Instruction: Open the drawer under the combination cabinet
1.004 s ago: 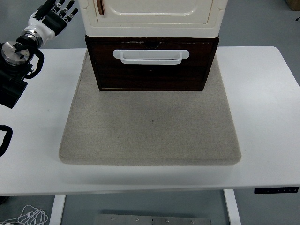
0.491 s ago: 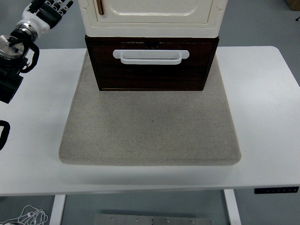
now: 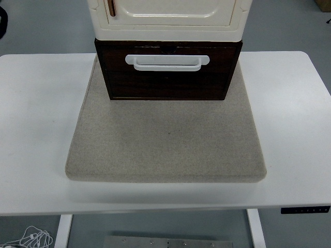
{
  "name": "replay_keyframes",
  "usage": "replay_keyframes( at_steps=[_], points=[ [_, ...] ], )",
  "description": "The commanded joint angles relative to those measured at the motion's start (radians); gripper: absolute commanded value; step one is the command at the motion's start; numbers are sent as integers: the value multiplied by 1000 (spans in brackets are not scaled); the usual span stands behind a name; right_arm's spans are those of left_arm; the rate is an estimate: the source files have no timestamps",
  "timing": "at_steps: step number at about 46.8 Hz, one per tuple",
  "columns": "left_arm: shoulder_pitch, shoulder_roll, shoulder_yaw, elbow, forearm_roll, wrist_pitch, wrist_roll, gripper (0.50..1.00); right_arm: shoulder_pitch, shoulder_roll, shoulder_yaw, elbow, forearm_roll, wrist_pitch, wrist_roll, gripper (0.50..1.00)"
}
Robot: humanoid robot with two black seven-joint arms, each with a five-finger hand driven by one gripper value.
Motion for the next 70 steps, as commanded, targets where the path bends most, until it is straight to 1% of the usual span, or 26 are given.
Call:
replay_keyframes(
  at_steps=[1,13,17,20,24,30,44,48,53,60,70],
  points=[
    [-68,22,18,-2,29,-1,0,1000,0,0,0,0,0,-1,0,926],
    [-267,33,41,-8,144,-3,0,1000,0,0,0,0,0,1,0,928],
    [-319,33,46,-12,165,-11,0,1000,0,0,0,0,0,1,0,928],
    [-350,36,72,-38,184,-11,-1,1000,0,0,0,0,0,-1,0,926],
    [-396,53,110,-86,201,-12,0,1000,0,0,0,0,0,1,0,928],
    [-445,53,121,-172,205,-11,0,1000,0,0,0,0,0,1,0,926],
    [-530,68,244,-475,264,0,-1,1000,0,0,0,0,0,1,0,928],
    [-566,71,314,-569,264,-6,0,1000,0,0,0,0,0,-1,0,926],
    [-632,100,443,-696,264,-6,-1,1000,0,0,0,0,0,1,0,926],
    [-710,120,615,-856,264,-6,-6,1000,0,0,0,0,0,-1,0,926],
    [-830,134,915,-1042,264,-7,-9,1000,0,0,0,0,0,-1,0,926]
  ],
)
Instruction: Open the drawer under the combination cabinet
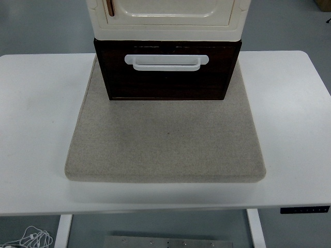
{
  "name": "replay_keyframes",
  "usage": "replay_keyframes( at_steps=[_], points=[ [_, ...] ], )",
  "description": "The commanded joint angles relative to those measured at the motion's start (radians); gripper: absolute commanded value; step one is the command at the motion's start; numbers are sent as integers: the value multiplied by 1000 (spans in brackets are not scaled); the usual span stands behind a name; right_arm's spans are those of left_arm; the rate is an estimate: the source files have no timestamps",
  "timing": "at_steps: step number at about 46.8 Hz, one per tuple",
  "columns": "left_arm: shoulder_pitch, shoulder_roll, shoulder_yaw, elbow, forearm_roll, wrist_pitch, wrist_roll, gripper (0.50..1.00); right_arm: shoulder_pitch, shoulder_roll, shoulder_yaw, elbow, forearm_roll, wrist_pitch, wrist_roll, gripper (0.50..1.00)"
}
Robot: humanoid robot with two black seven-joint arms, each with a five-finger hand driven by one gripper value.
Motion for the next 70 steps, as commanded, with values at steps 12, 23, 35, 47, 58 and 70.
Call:
replay_keyframes(
  at_steps=[12,23,35,47,58,70],
  points=[
    [-193,-12,467,-171,-2,-87,-72,1000,0,0,0,0,0,1,0,926],
    [-256,-81,656,-183,-2,-130,-83,1000,0,0,0,0,0,-1,0,926],
    [-230,-139,739,-175,-2,-113,-81,1000,0,0,0,0,0,-1,0,926],
    [-144,-172,745,-159,3,14,-66,1000,0,0,0,0,0,1,0,926],
    [-115,-190,751,-159,29,88,-65,1000,0,0,0,0,0,1,0,926],
    [-88,-215,784,-154,64,166,-55,999,0,0,0,0,0,-1,0,926]
  ],
)
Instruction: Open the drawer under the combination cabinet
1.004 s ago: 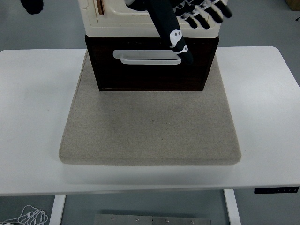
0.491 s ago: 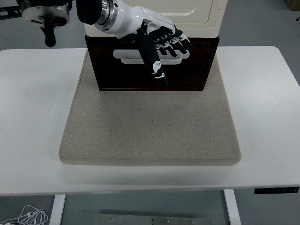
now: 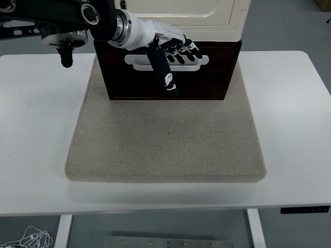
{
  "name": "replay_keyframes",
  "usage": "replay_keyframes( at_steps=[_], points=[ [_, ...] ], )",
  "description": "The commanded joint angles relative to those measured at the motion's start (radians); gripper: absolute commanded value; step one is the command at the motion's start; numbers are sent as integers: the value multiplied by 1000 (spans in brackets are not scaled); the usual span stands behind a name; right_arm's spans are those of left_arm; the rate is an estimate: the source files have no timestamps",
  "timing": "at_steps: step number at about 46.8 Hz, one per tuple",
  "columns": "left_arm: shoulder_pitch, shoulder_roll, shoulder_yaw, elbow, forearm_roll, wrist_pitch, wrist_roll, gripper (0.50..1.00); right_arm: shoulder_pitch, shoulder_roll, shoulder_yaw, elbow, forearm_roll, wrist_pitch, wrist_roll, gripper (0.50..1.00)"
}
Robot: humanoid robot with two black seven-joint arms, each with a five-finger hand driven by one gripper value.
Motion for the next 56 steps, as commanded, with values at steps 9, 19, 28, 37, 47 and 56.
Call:
replay_keyframes(
  at_steps=[9,19,28,37,47,56],
  points=[
    [36,-15,14,47,11,25,1,1000,0,0,0,0,0,-1,0,926],
    [47,-17,24,56,11,25,1,1000,0,0,0,0,0,-1,0,928],
    [58,-17,24,59,11,24,1,1000,0,0,0,0,0,-1,0,926],
    [65,-18,24,64,11,24,2,1000,0,0,0,0,0,-1,0,926],
    [81,-21,32,94,11,13,2,1000,0,0,0,0,0,-1,0,926],
    [91,-21,34,98,11,10,2,1000,0,0,0,0,0,1,0,926]
  ],
)
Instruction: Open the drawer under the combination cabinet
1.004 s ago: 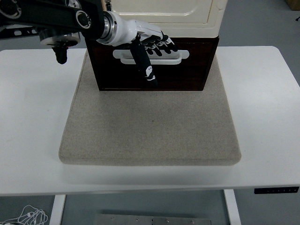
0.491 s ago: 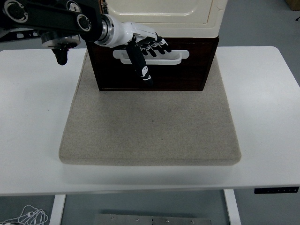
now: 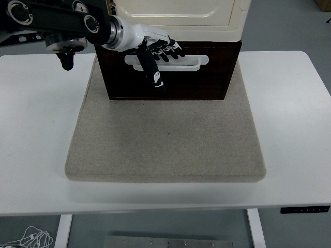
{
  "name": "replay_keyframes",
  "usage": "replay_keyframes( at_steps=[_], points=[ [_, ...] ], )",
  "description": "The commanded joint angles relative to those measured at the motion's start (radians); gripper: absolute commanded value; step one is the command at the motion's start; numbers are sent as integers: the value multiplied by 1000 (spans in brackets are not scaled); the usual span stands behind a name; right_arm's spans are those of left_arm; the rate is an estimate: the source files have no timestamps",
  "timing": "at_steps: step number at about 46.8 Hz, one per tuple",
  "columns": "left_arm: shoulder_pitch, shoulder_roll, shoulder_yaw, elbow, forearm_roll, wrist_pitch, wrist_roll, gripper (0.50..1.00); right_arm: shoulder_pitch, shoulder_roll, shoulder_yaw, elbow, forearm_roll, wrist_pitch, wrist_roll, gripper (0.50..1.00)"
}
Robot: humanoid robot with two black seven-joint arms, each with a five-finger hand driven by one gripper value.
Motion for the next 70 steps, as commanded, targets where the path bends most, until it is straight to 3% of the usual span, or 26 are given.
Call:
replay_keyframes(
  at_steps=[1,44,70],
  points=[
    [9,0,0,0,0,0,0,1000,0,0,0,0,0,1,0,926],
    [66,-12,0,22,24,-8,1,1000,0,0,0,0,0,1,0,926],
    [39,-6,-6,22,34,-132,-2,1000,0,0,0,0,0,-1,0,926]
  ],
)
